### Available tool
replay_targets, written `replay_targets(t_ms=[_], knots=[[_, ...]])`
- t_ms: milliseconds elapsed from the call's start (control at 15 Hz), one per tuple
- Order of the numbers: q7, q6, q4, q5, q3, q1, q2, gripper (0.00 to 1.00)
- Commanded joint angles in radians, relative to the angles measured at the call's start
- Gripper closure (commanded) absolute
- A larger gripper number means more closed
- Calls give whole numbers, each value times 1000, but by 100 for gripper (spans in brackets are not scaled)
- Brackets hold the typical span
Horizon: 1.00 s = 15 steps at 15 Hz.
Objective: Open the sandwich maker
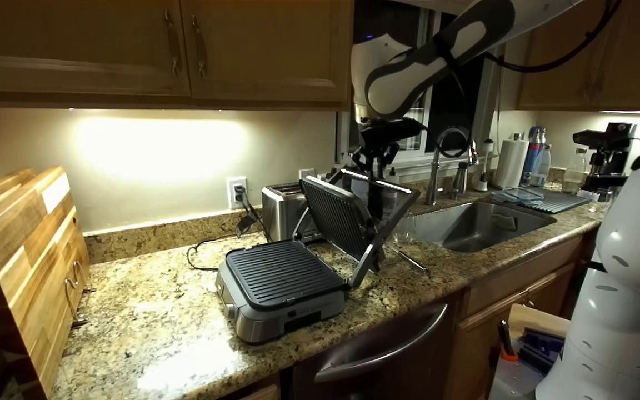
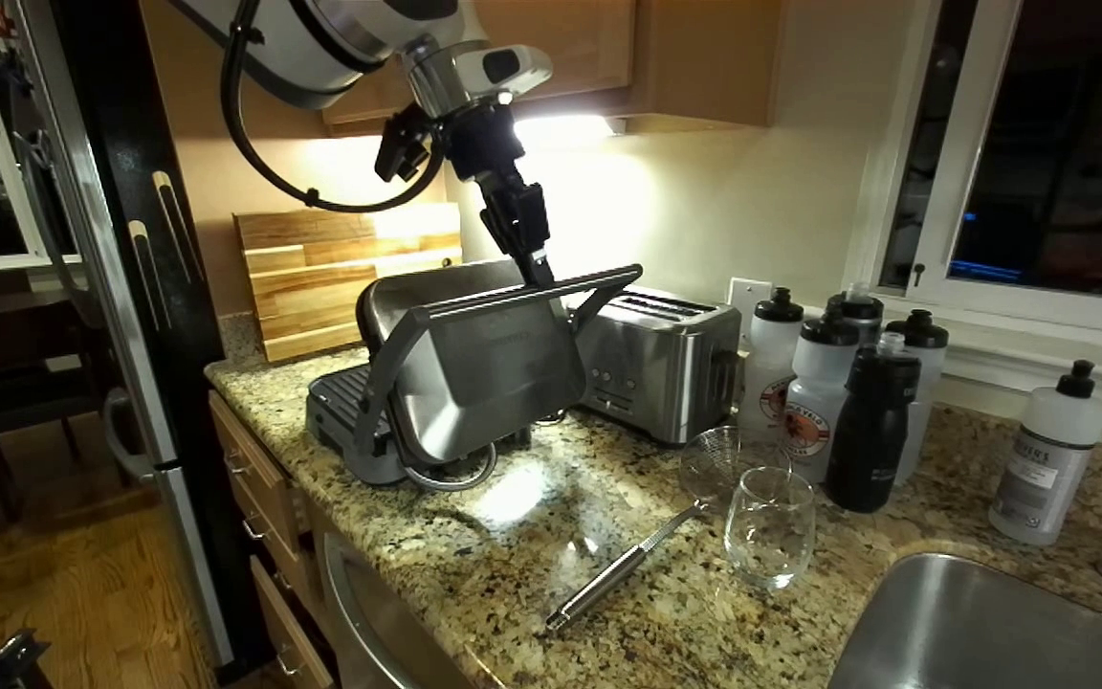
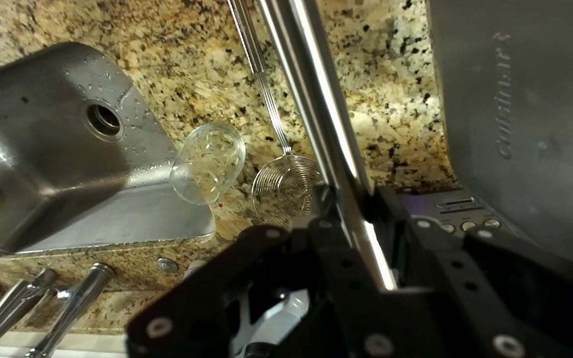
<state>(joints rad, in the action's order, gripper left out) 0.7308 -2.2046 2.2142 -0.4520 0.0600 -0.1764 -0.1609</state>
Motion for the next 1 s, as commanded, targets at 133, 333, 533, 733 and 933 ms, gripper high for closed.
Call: replay_targets(t_ms=[133,333,533,733,933], knots=[[77,10,82,44,-27,25,-16,94],[68,23,65,46,-30,26,-31,51],[61,33,65,51,-34,27,-35,37],[52,42,79,66,-39,32,-39,18],[57,50,91,47,-51,32,-52,2]])
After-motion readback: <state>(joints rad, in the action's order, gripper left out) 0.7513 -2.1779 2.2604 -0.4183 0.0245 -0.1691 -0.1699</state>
